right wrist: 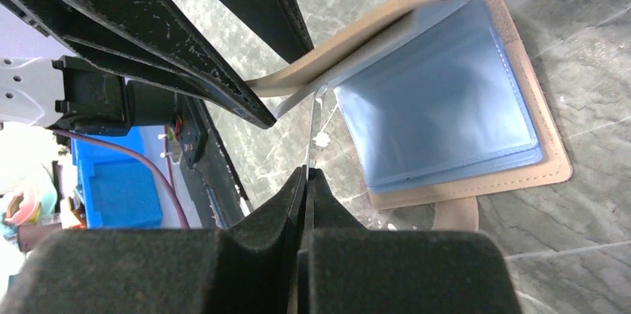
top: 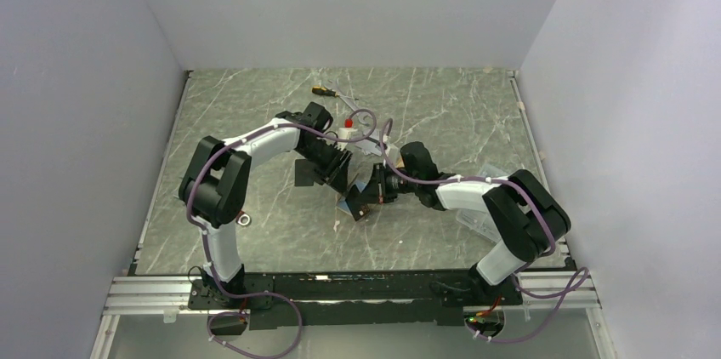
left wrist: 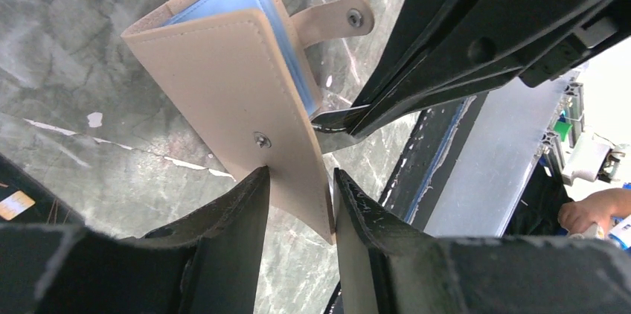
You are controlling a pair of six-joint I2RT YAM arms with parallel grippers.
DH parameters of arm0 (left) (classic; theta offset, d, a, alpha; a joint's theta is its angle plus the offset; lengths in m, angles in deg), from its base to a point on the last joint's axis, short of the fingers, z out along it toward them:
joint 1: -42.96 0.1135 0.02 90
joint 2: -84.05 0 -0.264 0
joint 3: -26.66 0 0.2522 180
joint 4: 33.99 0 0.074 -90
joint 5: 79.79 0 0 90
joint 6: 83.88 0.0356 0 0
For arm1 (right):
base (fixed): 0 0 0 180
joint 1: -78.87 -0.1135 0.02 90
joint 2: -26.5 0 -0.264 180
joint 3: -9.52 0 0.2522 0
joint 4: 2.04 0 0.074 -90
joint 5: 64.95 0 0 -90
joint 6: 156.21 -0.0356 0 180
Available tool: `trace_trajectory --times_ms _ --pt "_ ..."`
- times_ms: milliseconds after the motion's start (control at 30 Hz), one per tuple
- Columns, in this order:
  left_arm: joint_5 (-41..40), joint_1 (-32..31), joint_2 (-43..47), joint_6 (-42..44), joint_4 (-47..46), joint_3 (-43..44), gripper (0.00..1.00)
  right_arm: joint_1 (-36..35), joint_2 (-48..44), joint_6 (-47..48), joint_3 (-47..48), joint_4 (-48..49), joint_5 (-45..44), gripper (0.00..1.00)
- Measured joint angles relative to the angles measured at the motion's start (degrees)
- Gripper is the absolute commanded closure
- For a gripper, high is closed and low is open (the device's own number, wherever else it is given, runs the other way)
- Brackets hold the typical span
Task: Put the credit cards into the card holder
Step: Open the card holder at the center of the board.
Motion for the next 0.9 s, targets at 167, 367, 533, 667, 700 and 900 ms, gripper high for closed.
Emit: trace_trajectory --times_ms 167,367,533,667,700,900 --pt "2.5 0.1 0.1 0.6 0.1 0.0 0.56 -0.5 0.0 0.0 0.0 -0.4 0.0 1.00" --pt "2.9 0.1 0.1 1.3 0.3 0.0 0.53 -0.9 0.0 0.0 0.3 -1.0 -0.2 1.00" --pt "0.6 -0.4 0.1 2.0 1.0 0.0 0.49 -1.0 -0.5 0.3 1.0 -2.5 -0.5 1.00" --pt "-2.4 -1.3 0.1 2.4 1.3 0.0 0.47 -1.0 -1.7 0.8 1.5 -3.5 -0.7 1.00" --pt "-2.8 -1.5 0.2 2.7 1.4 0.0 0.47 -1.0 -1.9 0.9 1.6 -3.8 -0.7 1.00" --pt "-4.7 -2.3 0.6 3.1 1.6 0.3 0.47 -1.0 -1.9 1.0 2.1 -4.3 -0.8 1.00"
